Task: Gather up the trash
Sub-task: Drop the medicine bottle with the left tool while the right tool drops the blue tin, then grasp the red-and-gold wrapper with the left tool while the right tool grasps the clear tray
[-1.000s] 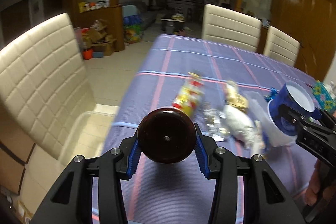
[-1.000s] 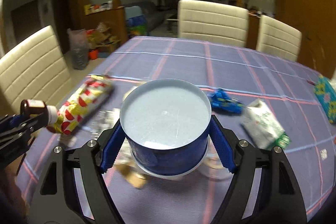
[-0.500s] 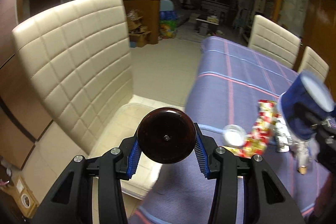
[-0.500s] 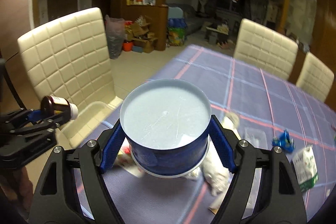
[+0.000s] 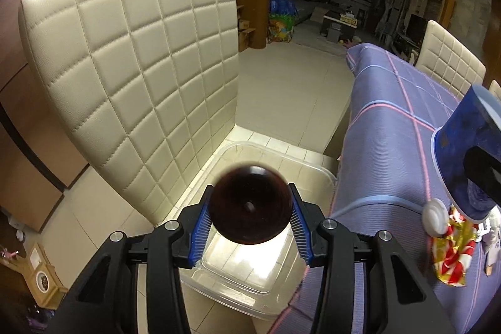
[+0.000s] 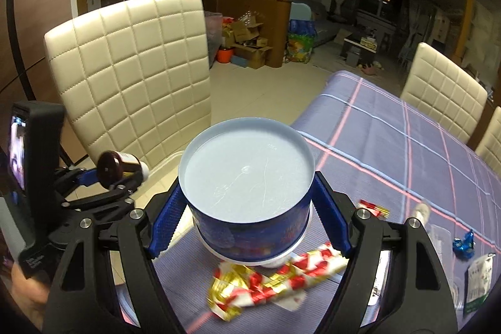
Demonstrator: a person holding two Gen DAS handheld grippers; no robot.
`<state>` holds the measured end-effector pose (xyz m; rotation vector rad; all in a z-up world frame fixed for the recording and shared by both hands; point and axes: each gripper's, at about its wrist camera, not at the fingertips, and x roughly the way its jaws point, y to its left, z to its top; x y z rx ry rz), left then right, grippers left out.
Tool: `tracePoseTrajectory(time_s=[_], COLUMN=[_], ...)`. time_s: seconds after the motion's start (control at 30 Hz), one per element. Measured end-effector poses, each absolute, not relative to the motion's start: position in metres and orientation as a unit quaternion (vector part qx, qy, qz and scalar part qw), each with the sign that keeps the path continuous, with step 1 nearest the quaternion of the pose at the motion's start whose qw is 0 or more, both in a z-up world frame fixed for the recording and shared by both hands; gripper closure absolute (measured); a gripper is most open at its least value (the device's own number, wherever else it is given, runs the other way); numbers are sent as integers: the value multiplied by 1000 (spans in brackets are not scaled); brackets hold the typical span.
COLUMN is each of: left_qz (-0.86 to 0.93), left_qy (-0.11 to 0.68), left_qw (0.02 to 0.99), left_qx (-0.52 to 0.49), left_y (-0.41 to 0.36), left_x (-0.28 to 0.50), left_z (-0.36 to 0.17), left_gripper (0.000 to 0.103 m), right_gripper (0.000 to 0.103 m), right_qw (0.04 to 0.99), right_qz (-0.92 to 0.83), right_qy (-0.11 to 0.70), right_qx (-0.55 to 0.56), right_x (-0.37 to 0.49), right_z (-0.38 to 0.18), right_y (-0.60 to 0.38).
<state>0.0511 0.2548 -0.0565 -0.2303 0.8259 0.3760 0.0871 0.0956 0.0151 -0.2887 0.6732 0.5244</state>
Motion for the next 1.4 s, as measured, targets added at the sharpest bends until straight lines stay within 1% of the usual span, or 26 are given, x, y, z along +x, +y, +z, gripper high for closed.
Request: tracePoseTrajectory(time_s=[0.03, 0.07, 0.1, 0.23, 0.53, 0.67, 0.73, 0.83, 1.07, 1.23, 1.4], left_qz=[183, 190, 201, 218, 230, 231, 229, 224, 192, 129, 65], left_qy=[398, 398, 395, 390, 393, 395, 395, 396, 389, 386, 385], left_qw=[892, 890, 889, 889, 883, 881, 881, 882, 895, 909, 918], left_qx=[-114, -115, -113, -99, -114, -119, -121, -123, -109, -89, -69], left_y=[255, 256, 259, 262, 280, 286, 286, 283, 257, 214, 169], left_x=[51, 50, 49, 42, 18, 13, 13, 13, 16, 27, 36], left_z=[-57, -58, -58, -58, -61, -61, -62, -61, -53, -44, -38], left_gripper=[44, 25, 17, 16, 16, 16, 16, 16, 16, 16, 16], right_gripper=[26, 26, 26, 26, 25, 12, 10, 10, 10, 10, 10], right_qw=[900, 900, 899, 895, 877, 884, 888, 892, 906, 919, 923], right_qz=[252, 251, 250, 249, 274, 269, 262, 250, 223, 189, 157], right_qy=[325, 326, 328, 340, 366, 352, 346, 342, 341, 331, 343], right_qx=[-142, -144, -145, -146, -149, -152, -155, -157, -118, -101, -74], right_x=[87, 88, 89, 95, 99, 95, 94, 94, 99, 100, 105], right_z=[14, 12, 11, 3, -11, -8, -6, -4, 7, 15, 14], right_y=[97, 100, 102, 107, 138, 142, 140, 134, 88, 45, 0])
